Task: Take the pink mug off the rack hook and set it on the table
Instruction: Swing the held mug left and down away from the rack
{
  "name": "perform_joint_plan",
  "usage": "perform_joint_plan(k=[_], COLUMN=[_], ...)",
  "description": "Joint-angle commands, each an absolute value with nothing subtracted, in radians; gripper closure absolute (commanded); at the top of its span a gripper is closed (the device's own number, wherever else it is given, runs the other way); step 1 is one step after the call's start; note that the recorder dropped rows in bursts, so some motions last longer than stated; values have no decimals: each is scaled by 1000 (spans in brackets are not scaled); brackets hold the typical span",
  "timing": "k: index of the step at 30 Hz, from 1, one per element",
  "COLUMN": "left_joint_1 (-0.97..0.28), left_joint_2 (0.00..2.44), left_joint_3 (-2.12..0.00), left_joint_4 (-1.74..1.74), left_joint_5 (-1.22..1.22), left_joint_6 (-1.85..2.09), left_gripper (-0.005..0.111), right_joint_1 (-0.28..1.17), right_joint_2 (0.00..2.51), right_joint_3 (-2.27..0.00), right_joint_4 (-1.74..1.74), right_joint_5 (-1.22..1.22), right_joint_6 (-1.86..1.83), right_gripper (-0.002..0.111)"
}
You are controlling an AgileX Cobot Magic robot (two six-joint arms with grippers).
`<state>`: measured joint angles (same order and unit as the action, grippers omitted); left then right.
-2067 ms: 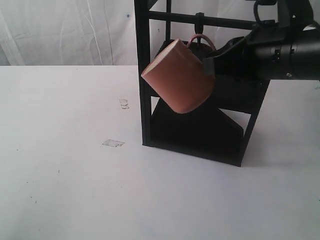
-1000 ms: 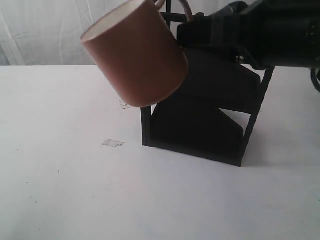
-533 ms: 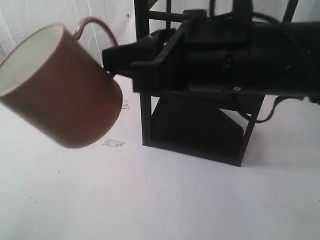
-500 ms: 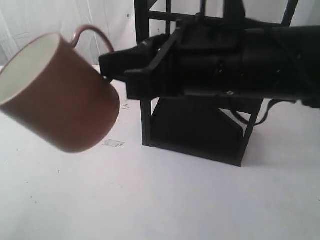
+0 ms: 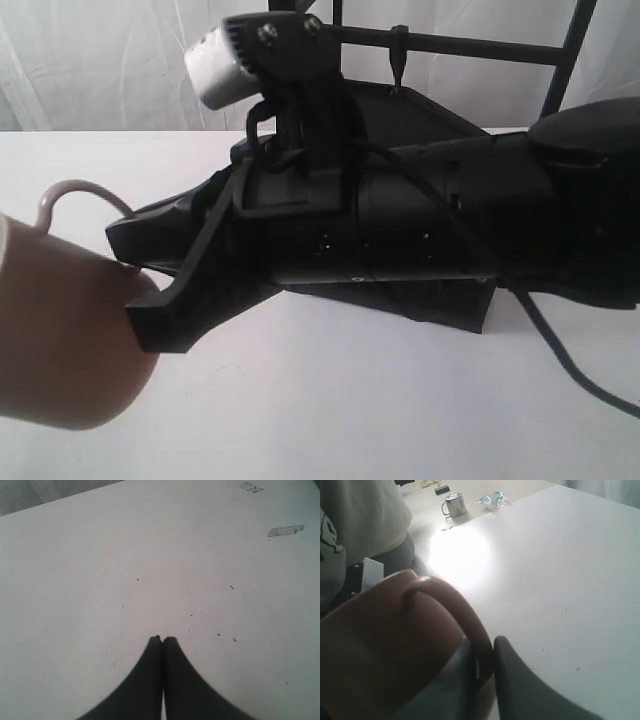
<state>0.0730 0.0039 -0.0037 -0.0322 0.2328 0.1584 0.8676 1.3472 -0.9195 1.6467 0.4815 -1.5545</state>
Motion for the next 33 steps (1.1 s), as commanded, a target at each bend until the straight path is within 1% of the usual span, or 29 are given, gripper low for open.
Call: perform_joint_plan(k=[1, 5, 9, 18, 24, 29, 33], left_joint_1=[67, 67, 67, 67, 67, 67, 67], left_joint_2=[0, 0, 0, 0, 0, 0, 0], left_joint_3=[0, 0, 0, 0, 0, 0, 0], left_joint_4=[-39, -39, -39, -39, -39, -39, -39], left_joint_5=[233, 233, 233, 233, 233, 233, 233], left_joint_6=[157, 157, 157, 157, 157, 157, 157], left_gripper=[107, 107, 107, 107, 107, 107, 107], right_joint_1=[898, 909, 971, 1103, 1182, 1224, 1226], right_joint_2=[1342, 1340, 1343, 1343, 1373, 1427, 1491], right_joint_3=[-918, -918, -918, -918, -915, -839, -741], right_joint_4=[1674, 1662, 1645, 1225, 914, 726, 542], right_joint_5=[492, 461, 269, -137, -355, -606, -827], right_joint_6=[-1532, -1516, -1473, -930, -667, -377, -146], right_gripper=[108, 108, 108, 108, 108, 108, 108])
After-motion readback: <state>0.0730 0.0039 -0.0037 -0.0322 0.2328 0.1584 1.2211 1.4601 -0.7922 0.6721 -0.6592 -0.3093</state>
